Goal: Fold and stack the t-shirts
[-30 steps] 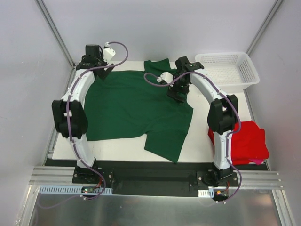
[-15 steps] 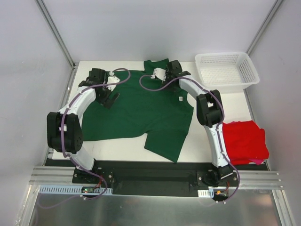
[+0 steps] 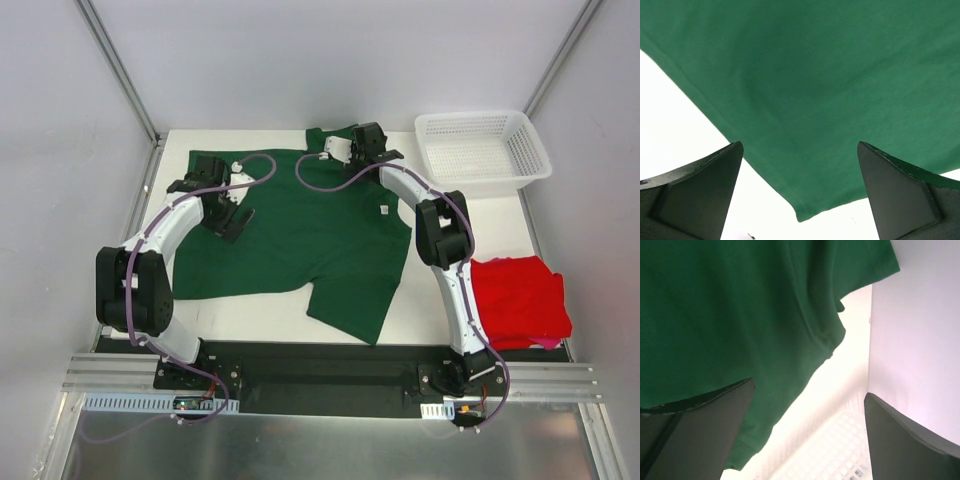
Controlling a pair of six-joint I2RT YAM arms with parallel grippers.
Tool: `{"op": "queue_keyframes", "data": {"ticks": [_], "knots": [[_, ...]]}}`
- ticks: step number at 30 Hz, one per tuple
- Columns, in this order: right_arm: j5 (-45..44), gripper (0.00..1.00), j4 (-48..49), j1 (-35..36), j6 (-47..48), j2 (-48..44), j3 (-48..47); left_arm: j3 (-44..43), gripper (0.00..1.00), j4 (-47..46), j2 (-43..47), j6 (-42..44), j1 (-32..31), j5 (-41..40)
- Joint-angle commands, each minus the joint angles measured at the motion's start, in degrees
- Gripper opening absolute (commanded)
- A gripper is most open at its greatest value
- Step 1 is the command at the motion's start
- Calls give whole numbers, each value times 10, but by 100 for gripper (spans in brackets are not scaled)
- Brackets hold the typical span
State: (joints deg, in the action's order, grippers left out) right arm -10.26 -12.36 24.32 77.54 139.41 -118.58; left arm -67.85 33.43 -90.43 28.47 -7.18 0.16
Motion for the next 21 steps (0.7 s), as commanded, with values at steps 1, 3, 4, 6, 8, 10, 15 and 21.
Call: {"op": "queue_keyframes", "data": {"ticks": [1, 3, 4, 6, 8, 10, 15, 21], "knots": [[-32, 96, 35, 1, 21, 7, -7, 4, 99, 12, -3, -10, -13, 19], [-35, 96, 37, -1, 19, 3, -16, 4, 99, 12, -10, -8, -13, 21], [-36, 96, 39, -2, 22, 1, -15, 4, 99, 11, -13, -2, -13, 22], [-44, 96, 57, -5, 30, -7, -10, 9, 99, 9, -28, 17, -13, 28], [-57, 96, 66, -7, 47, -11, -10, 8, 99, 8, -50, 20, -13, 30], [-64, 96, 83, -13, 60, -11, -9, 7, 99, 9, -69, 24, -12, 34], [-95, 96, 107, -36, 96, 11, -21, 28, 99, 14, -81, 57, -7, 31], [-127, 96, 107, -52, 113, 29, -18, 25, 99, 24, -99, 73, 26, 20]]}}
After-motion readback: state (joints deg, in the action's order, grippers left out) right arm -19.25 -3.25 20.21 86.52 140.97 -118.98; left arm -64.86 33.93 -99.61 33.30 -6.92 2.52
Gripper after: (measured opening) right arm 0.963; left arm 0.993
